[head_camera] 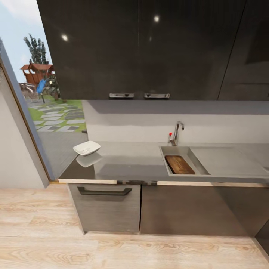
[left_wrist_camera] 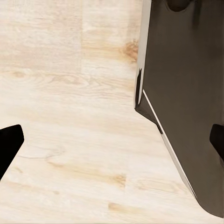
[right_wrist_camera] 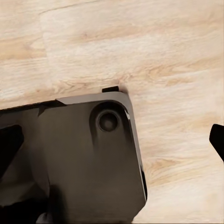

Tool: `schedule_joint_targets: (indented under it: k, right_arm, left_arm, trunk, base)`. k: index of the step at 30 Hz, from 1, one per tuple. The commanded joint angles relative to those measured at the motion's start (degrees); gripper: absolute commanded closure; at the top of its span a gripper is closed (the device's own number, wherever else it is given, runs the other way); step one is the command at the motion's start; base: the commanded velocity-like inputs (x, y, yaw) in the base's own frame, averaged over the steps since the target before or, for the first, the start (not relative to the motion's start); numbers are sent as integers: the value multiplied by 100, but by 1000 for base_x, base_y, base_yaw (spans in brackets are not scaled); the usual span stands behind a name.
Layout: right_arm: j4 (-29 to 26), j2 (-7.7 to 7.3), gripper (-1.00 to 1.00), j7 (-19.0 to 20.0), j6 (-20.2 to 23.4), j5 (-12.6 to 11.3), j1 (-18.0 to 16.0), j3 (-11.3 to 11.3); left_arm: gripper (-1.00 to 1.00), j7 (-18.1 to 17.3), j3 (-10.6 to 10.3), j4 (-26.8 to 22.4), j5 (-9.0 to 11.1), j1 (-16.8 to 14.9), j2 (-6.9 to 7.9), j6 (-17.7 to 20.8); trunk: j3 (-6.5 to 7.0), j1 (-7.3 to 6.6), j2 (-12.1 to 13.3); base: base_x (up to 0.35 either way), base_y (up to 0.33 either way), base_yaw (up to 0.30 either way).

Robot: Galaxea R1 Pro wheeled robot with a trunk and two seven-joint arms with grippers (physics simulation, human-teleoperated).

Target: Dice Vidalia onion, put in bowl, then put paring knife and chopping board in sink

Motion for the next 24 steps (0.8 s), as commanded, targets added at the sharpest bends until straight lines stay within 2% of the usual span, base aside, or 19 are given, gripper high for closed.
schedule_joint_targets:
  k: [1, 6, 9, 15, 17, 19, 22, 24]
  right_arm:
    - [81, 4, -100, 27, -48, 61, -1, -43]
    - [371, -2, -100, 20, -88, 126, 0, -30]
    - [558, 1, -100, 24, -82, 268, 1, -29]
    - [551, 3, -100, 2, -82, 373, 1, -64]
    - [495, -70, -100, -4, -94, 385, -1, -64]
    - [479, -233, -100, -1, -92, 370, -2, -76]
    - [470, -268, -100, 0, -92, 344, -2, -80]
    - [471, -231, -100, 1, -93, 336, 0, -80]
  left_arm:
    - [-100, 21, -51, -11, 56, 3, 1, -6]
    - [-100, 21, -51, -11, 56, 3, 3, -6]
    - [-100, 21, -51, -11, 56, 3, 1, -6]
    - [-100, 21, -51, -11, 56, 3, -1, -6]
    - [-100, 21, -51, -11, 56, 3, 2, -6]
    - [-100, 21, -51, -10, 56, 3, 1, -6]
    - [-100, 21, -51, -11, 56, 3, 1, -6]
    - [-100, 21, -51, -11, 56, 3, 2, -6]
  trunk:
    - [0, 4, -10]
    - [46, 4, -10]
    - [73, 4, -10]
    - [97, 4, -10]
    - [98, 4, -10]
    - [98, 4, -10]
    - [98, 4, -10]
    - [98, 4, -10]
  base:
    - [0, 0, 0]
    - [0, 0, 0]
    - [0, 0, 0]
    - [0, 0, 0]
    - [0, 0, 0]
    - [0, 0, 0]
    - [0, 0, 0]
    - [0, 0, 0]
